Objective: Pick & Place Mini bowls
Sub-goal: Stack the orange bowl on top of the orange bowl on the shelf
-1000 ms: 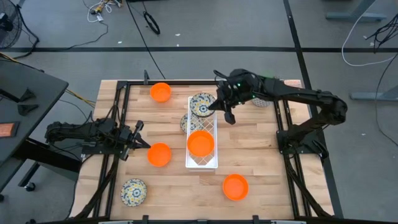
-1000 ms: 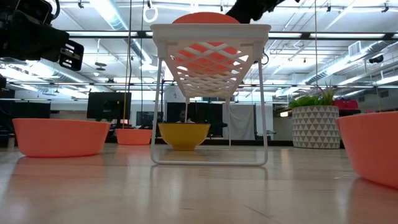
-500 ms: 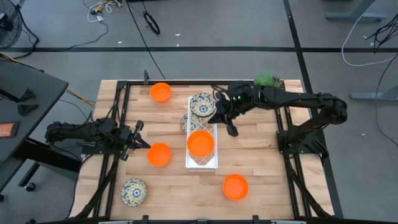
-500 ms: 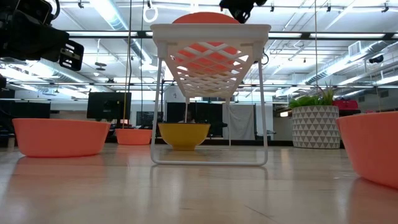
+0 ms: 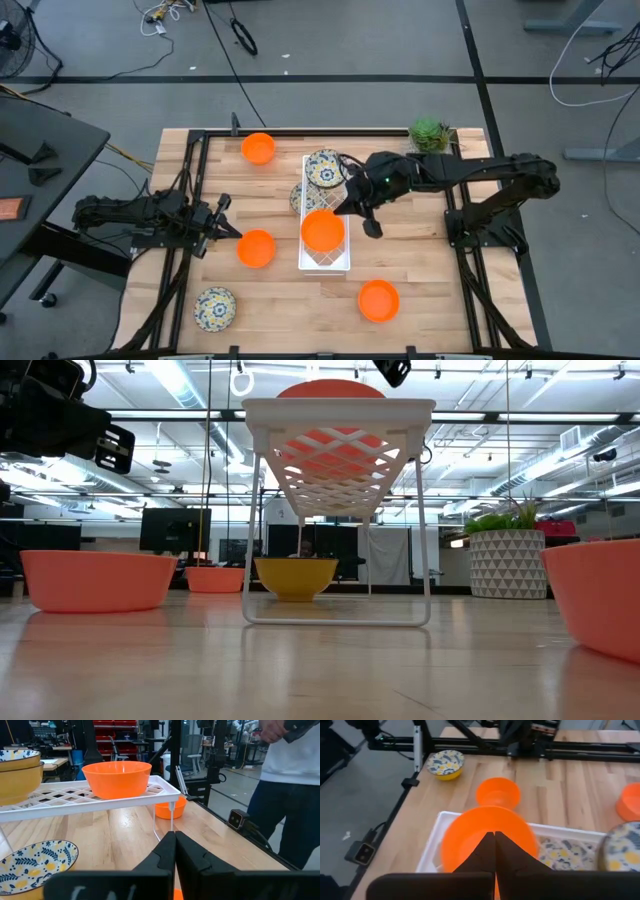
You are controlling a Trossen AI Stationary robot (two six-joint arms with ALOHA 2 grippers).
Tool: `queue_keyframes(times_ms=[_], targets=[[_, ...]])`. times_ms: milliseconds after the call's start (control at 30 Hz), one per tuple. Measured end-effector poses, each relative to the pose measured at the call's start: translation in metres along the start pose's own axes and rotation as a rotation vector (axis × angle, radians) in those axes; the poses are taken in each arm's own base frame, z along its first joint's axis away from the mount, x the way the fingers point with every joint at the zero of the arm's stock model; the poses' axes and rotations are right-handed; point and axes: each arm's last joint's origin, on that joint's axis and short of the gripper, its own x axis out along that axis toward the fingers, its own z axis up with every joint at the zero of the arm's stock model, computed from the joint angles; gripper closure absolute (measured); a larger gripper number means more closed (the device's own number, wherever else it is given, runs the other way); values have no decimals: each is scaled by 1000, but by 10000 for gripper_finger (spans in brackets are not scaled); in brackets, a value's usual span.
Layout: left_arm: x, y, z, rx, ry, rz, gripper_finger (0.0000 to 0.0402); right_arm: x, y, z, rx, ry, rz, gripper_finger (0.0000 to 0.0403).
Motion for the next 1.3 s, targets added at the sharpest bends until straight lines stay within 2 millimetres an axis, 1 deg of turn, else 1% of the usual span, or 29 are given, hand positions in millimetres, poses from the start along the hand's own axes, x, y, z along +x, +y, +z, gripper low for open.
queue_keyframes(times_ms=[400, 700, 800, 1067, 1200, 1300], targets=[[0, 0, 0, 0, 0, 0, 387, 6, 55, -6, -106, 55, 143, 403], [0, 0, 0, 0, 0, 0, 387, 3, 98, -19, -233, 147, 259, 403], [0, 0, 0, 0, 0, 0, 387, 2, 111, -23, -266, 148, 295, 403], [0, 0, 0, 0, 0, 0, 387, 15, 134, -56, -270, 178, 356, 403], [0, 0, 0, 0, 0, 0, 387, 19, 139, -71, -295, 213, 299, 403], [0, 0, 0, 0, 0, 0, 387, 20, 140, -79, -290, 228, 294, 403]])
